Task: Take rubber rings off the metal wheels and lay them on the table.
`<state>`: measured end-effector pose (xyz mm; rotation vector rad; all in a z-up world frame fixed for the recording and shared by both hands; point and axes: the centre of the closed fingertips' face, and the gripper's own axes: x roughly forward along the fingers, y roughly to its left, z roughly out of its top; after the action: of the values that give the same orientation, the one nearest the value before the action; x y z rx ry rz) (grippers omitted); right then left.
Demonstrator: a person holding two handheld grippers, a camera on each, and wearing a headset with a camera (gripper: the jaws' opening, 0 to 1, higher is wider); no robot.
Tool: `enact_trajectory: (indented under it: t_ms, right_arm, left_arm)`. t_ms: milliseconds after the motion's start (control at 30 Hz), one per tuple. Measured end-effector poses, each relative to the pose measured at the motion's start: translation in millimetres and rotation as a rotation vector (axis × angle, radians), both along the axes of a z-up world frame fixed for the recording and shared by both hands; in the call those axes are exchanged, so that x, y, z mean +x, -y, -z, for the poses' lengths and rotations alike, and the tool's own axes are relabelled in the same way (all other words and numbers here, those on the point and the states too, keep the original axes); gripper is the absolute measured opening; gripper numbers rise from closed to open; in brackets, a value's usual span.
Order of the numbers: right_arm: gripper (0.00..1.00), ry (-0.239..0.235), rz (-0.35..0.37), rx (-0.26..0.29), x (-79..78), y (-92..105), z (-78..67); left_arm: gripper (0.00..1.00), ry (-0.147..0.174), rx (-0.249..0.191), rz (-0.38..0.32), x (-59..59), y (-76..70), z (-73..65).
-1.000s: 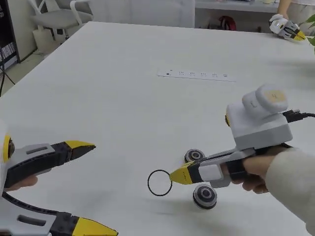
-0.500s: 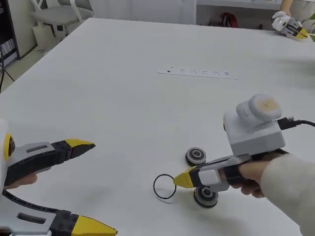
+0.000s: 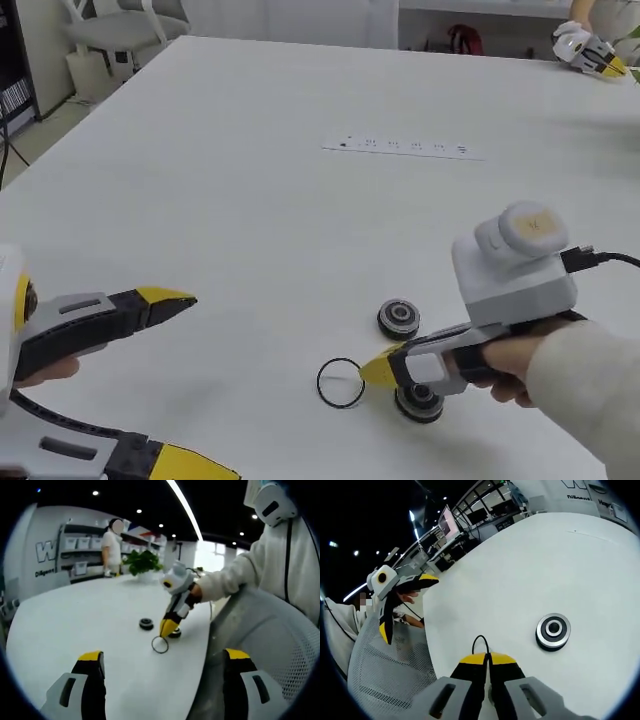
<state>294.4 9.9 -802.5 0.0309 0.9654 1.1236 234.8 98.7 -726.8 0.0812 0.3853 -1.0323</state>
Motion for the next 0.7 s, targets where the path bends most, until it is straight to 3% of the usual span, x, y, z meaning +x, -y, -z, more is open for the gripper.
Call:
enact_trajectory:
  t_ms: [367, 700]
  right_arm:
    - [0.02, 0.01, 0.01, -0.001, 3.9, 3.3, -0.2]
    - [0.03, 0.045, 0.035, 0.007, 12.5, 16.3, -15.2]
  left_arm:
    - [1.0, -0.001, 0.013, -0.005, -1.5, -3.2, 0.4]
    - [1.0, 0.001, 0.031, -0.004, -3.9, -4.9, -1.4]
